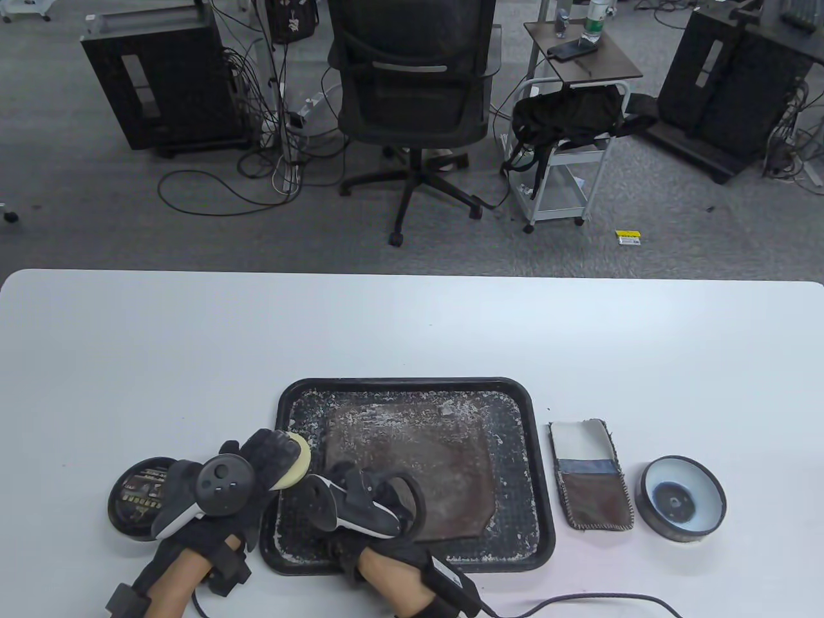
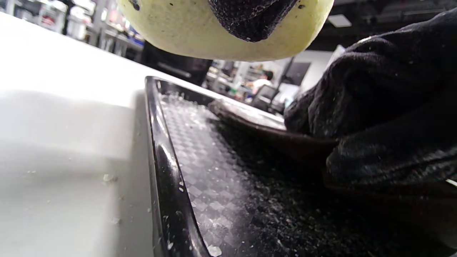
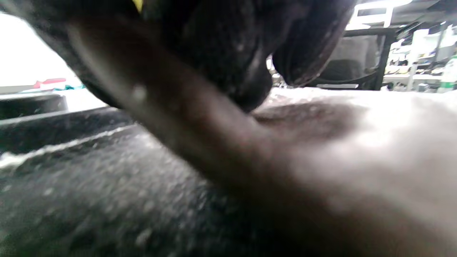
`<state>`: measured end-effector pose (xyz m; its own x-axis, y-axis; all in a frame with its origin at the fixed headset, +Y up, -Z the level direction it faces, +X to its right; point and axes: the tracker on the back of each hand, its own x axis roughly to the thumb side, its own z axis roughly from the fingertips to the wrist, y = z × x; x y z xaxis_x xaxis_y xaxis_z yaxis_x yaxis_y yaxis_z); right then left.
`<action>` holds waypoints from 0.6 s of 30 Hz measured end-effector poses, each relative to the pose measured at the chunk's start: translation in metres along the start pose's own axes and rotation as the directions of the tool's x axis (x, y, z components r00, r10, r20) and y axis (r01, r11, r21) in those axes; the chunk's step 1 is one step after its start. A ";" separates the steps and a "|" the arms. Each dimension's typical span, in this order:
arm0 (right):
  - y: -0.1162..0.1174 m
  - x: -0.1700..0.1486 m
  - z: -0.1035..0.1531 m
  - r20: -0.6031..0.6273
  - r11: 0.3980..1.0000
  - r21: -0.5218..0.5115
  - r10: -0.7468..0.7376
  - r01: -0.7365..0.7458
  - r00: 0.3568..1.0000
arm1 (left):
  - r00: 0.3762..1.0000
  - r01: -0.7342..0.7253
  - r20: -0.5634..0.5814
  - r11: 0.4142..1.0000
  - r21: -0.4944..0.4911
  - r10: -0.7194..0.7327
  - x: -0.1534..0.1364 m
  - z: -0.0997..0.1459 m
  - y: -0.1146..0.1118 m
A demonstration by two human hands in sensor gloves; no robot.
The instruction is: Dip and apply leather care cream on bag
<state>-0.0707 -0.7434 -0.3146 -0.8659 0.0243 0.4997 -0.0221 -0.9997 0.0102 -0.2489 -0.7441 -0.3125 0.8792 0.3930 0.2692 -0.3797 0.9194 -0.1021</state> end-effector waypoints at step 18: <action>-0.021 -0.046 0.022 0.019 0.989 0.003 -0.147 0.147 0.989 | 1.000 -0.007 -0.009 1.000 0.017 0.007 -0.002 0.000 0.001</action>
<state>-0.0191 -0.7234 -0.3193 -0.8434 0.1711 0.5093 -0.1479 -0.9853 0.0861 -0.2517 -0.7438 -0.3131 0.8790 0.3997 0.2600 -0.3907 0.9163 -0.0877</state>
